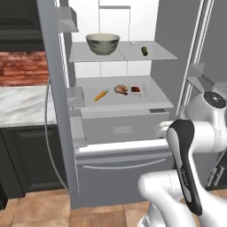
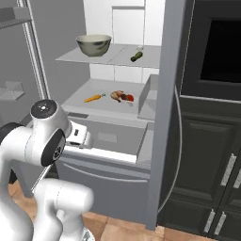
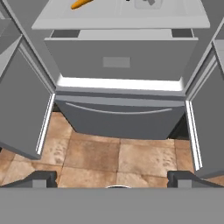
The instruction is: Place the tupperware on the second highest shelf of the fridge. Make space for the tupperware among the existing items by rearranging them on the shelves if needed. Close the fridge door when finished.
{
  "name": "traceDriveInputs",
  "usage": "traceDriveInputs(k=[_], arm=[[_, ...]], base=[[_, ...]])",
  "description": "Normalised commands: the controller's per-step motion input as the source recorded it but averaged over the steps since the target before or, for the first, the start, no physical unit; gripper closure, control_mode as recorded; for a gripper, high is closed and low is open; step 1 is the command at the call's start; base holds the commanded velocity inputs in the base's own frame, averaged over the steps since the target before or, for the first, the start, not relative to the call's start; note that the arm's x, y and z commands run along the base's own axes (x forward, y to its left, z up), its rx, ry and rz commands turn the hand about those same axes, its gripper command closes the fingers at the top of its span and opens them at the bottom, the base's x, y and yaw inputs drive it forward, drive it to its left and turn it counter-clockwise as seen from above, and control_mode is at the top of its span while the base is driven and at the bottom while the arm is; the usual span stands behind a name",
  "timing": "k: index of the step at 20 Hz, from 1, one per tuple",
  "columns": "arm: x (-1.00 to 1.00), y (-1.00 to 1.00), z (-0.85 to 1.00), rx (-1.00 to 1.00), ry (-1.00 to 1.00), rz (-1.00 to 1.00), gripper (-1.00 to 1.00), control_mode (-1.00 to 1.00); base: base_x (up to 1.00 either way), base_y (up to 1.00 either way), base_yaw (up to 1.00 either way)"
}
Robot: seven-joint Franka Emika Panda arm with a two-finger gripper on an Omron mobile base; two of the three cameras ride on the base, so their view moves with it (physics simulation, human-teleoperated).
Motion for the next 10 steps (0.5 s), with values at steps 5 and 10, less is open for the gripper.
traceDriveInputs(k=[5, 10], arm=[[0.00, 0.00, 0.00, 0.00, 0.00, 0.00, -1.00, 1.00], [0.00, 0.00, 0.00, 0.00, 0.00, 0.00, -1.00, 1.00]], base=[[-0.52, 0.91, -0.26], [-0.27, 1.00, -0.23]])
